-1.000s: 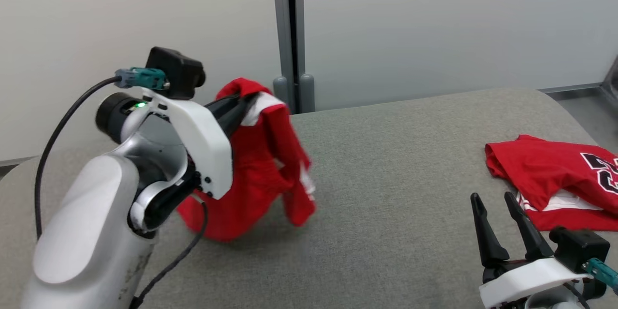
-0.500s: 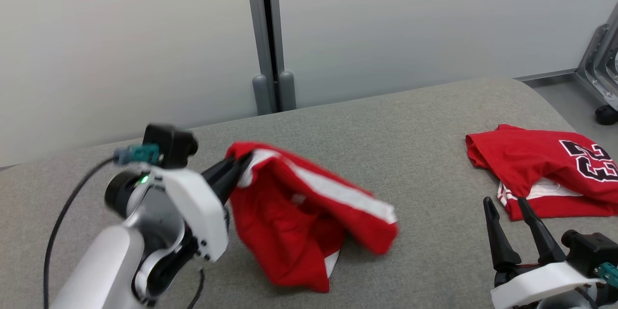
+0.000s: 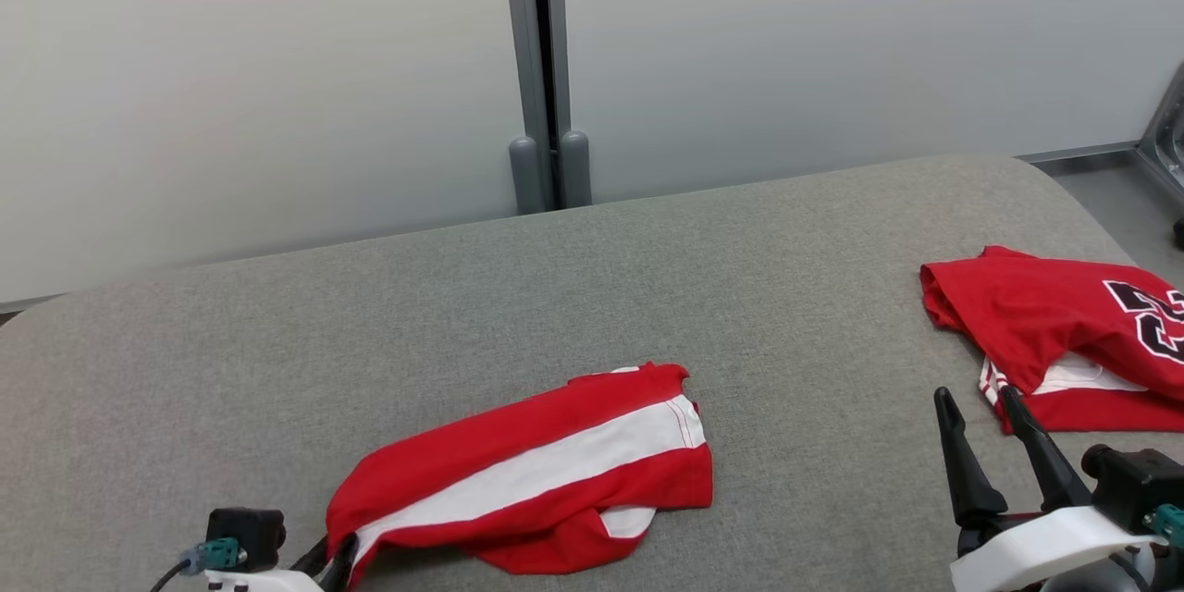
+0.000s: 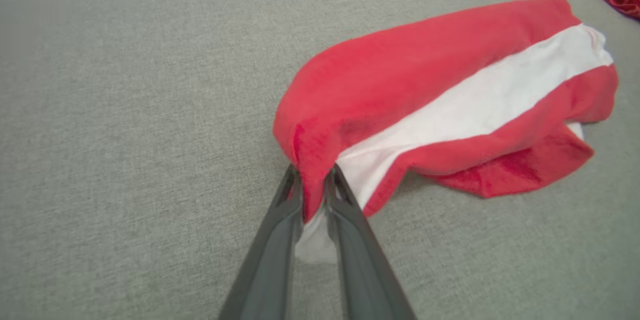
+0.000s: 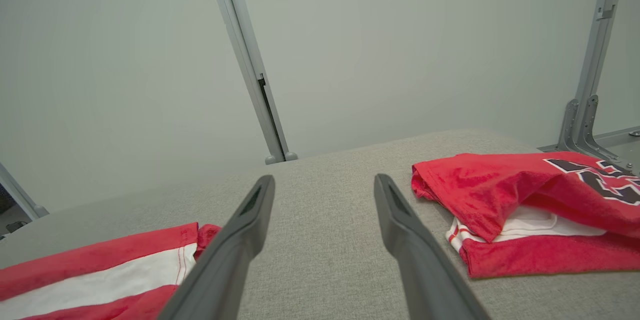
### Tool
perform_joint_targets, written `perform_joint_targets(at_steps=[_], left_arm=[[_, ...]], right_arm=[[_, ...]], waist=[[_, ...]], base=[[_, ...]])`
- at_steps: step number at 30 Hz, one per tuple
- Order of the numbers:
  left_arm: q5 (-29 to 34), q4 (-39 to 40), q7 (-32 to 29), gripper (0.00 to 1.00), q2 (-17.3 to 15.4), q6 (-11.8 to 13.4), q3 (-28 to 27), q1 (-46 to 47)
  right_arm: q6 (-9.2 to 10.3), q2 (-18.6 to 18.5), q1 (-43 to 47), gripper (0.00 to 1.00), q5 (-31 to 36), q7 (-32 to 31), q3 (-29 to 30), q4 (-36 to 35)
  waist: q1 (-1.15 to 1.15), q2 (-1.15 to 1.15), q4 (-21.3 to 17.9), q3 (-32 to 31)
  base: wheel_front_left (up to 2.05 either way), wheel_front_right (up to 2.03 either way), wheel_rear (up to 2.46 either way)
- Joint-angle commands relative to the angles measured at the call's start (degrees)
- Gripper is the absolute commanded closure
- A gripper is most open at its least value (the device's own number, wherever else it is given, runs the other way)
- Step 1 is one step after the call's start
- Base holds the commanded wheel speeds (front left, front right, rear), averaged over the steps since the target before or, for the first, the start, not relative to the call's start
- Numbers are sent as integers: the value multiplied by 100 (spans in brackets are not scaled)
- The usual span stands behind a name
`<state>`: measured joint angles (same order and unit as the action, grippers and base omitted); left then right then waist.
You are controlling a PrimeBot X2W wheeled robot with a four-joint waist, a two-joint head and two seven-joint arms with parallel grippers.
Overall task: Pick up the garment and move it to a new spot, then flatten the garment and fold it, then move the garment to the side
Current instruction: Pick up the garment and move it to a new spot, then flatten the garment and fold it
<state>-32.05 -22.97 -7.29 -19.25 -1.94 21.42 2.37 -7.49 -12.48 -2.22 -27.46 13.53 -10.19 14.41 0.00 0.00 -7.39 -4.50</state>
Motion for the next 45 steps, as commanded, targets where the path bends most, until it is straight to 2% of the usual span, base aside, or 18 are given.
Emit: perform_joint_targets(at_steps=[1,6,10,12,16,23,27,32,38,45], left_arm=[[-6,-182,130,0,8,-52,-6,28],[51,-599,665,0,95,-145,-21,214],[64,-484,1114,0,118,-24,-167,256],[41,-278,1368,0,98,104,-301,217],[119,362,1892,0,91,520,-616,31],[303,1580,2105,0,-18,1101,-941,-545],[340,2012,2178,0,58,1258,-1064,-882],[392,2313,2234,0,259,1315,-1070,-1387],[581,2343,2248,0,511,1218,-1092,-1446],[772,2296,2252,0,626,1081,-1257,-1404]], right_arm=[[-1,-32,44,0,26,-34,-22,19],[-1,-19,90,0,33,-62,-46,18],[-1,-14,146,0,39,-53,-51,-33],[-1,19,171,0,-7,-36,1,-69],[-1,73,212,0,45,-21,114,-178],[-1,170,294,0,156,18,244,-445],[-1,231,357,0,206,35,275,-514],[-1,284,513,0,292,79,204,-539],[-1,376,615,0,368,90,161,-511],[-1,323,555,0,349,53,197,-521]], waist=[[0,0,46,-27],[0,0,120,-81],[0,0,163,-131],[0,0,172,-152],[0,0,198,-173],[0,0,258,-174],[0,0,288,-186],[0,0,324,-213],[0,0,396,-232],[0,0,426,-228]], base=[[0,0,0],[0,0,0],[0,0,0],[0,0,0],[0,0,0],[0,0,0],[0,0,0],[0,0,0],[0,0,0],[0,0,0]])
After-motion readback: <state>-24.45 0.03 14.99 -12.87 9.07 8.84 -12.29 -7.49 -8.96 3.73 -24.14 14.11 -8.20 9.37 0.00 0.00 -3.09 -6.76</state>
